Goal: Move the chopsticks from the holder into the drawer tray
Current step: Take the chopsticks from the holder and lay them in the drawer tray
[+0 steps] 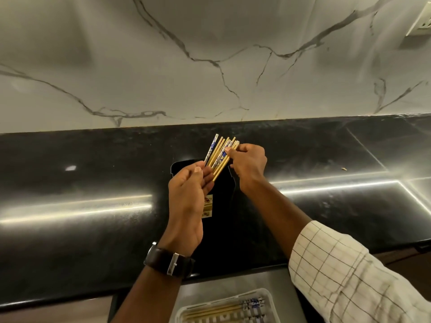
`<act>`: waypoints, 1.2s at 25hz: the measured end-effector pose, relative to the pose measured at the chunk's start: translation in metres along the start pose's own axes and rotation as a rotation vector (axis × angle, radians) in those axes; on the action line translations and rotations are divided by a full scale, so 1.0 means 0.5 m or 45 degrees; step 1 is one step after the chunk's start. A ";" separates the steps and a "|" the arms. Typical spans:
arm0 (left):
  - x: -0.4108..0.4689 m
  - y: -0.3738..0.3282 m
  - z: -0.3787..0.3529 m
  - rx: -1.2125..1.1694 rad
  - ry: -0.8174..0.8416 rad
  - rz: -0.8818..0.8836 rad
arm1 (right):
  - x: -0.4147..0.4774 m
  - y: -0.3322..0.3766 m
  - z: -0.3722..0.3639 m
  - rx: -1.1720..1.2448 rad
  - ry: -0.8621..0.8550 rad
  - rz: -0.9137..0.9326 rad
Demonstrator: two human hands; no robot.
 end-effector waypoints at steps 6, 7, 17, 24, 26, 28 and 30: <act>0.005 0.003 0.000 -0.085 -0.024 0.006 | -0.011 0.020 0.005 -0.208 -0.091 0.042; 0.005 0.002 -0.001 -0.095 -0.031 0.011 | -0.014 0.026 0.006 -0.232 -0.105 0.059; 0.003 0.007 -0.006 -0.145 -0.047 0.025 | -0.038 0.060 0.025 -0.426 -0.132 0.245; -0.016 0.007 -0.002 0.027 -0.004 -0.078 | -0.077 0.080 0.062 -0.288 -0.094 0.463; -0.019 -0.006 -0.003 0.290 0.019 -0.235 | -0.103 0.106 0.079 -0.249 -0.102 0.644; -0.021 -0.032 -0.012 0.554 0.106 -0.415 | -0.138 0.143 0.100 -0.220 -0.079 0.882; -0.025 -0.070 -0.025 0.802 0.203 -0.617 | -0.173 0.187 0.125 -0.191 -0.026 1.070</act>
Point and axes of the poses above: each hand's wrist, its own x-axis towards the middle knuckle, its own z-axis out of the back of the hand, y = z × x, the point moved 1 cm from there along x, towards the middle knuckle, and after that the axes turned 7 degrees about y, right-handed, at the moved point
